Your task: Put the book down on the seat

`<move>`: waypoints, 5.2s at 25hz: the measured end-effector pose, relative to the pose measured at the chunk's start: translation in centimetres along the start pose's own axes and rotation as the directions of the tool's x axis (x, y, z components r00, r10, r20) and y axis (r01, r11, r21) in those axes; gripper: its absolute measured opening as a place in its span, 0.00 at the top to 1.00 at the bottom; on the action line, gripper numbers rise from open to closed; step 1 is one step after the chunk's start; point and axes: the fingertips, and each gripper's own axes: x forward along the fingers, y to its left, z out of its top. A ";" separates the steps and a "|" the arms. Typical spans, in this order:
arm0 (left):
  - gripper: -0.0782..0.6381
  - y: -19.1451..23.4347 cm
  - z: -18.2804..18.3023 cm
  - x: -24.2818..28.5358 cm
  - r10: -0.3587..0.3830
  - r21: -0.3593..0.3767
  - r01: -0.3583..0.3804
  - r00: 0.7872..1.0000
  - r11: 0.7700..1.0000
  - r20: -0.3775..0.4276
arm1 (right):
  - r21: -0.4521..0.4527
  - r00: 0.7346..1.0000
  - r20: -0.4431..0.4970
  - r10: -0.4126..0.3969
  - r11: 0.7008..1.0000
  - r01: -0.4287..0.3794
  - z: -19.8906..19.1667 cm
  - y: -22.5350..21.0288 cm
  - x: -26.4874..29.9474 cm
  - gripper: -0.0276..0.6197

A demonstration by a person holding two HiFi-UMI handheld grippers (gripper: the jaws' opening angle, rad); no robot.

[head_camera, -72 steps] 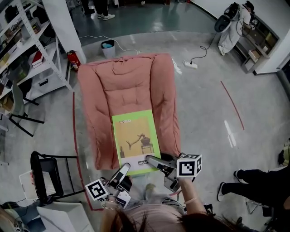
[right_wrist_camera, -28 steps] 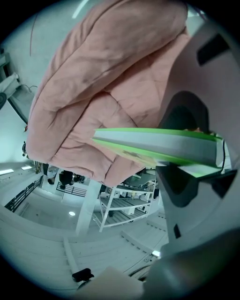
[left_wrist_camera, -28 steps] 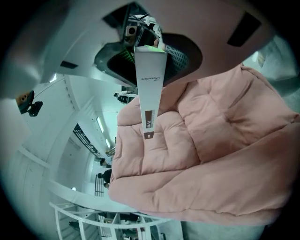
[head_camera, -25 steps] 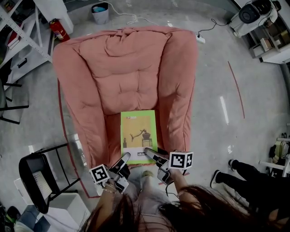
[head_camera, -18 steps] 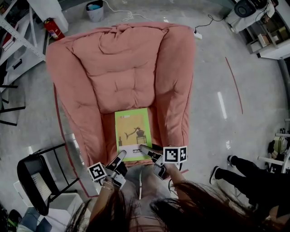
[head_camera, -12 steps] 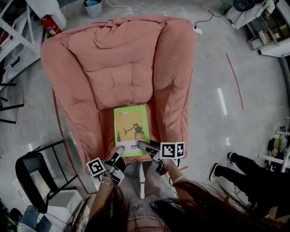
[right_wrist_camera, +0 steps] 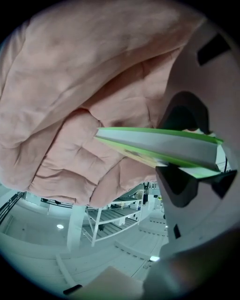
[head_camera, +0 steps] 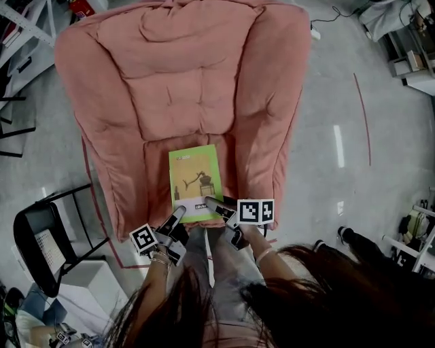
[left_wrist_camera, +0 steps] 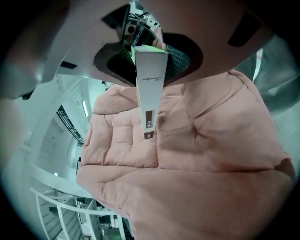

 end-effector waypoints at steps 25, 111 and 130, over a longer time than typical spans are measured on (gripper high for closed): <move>0.63 8.6 0.7 1.8 0.144 0.004 -0.144 0.987 0.990 -0.066 | 0.045 1.000 -0.027 0.000 0.999 0.001 -2.9 -7.6 3.8 0.60; 0.85 -1.2 -17.2 -17.9 0.169 0.515 -0.287 0.949 0.808 0.265 | -0.395 0.937 0.223 -0.269 0.854 0.339 -18.7 -0.9 -20.3 0.82; 0.90 -4.6 -23.2 -23.7 0.045 0.627 -0.179 0.974 0.758 0.224 | -0.398 0.915 0.380 -0.138 0.868 0.296 -19.2 1.6 -24.9 0.93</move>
